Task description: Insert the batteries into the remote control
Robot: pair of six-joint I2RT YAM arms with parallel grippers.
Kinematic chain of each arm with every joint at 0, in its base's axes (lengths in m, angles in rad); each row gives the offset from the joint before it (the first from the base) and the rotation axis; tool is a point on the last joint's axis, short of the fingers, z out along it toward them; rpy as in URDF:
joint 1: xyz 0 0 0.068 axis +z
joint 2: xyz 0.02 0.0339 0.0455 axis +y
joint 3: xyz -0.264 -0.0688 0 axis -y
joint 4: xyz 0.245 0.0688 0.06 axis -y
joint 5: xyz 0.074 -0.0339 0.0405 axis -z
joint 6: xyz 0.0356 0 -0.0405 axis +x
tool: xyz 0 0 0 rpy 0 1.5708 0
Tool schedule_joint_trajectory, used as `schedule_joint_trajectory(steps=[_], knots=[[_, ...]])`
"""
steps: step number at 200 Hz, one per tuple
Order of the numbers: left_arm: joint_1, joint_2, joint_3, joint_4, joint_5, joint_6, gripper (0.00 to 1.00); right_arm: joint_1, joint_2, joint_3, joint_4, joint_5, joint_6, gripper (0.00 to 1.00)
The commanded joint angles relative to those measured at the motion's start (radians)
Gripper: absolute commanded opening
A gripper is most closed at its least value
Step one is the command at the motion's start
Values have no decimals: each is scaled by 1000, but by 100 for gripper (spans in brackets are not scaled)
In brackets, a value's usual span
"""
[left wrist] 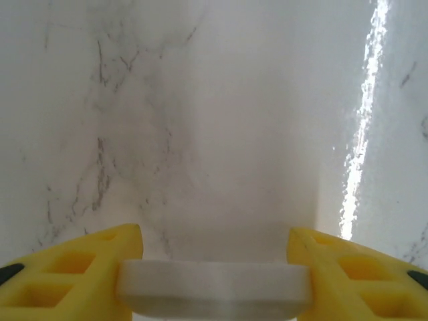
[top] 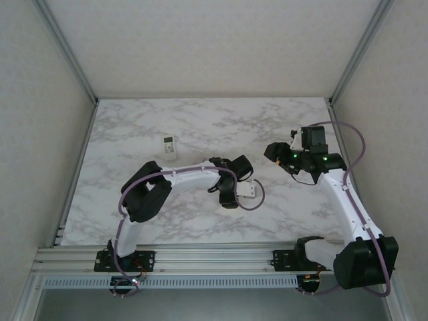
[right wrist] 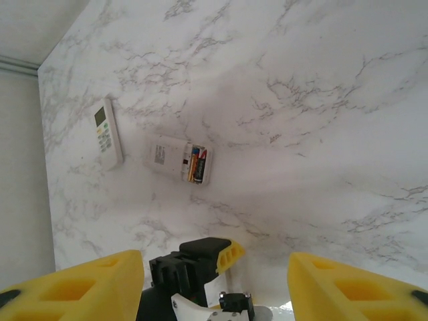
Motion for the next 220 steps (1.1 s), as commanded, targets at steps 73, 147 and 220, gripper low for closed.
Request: schedule_joint_trajectory(steps=[73, 147, 220], knots=[[6, -153, -66, 103, 53, 11, 89, -6, -4, 14, 33, 22, -217, 70], [342, -783, -619, 788, 139, -641, 100, 316, 33, -96, 176, 118, -1018, 91], [497, -1110, -951, 947, -102, -1022, 100, 525, 339, -100, 53, 205, -1383, 85]])
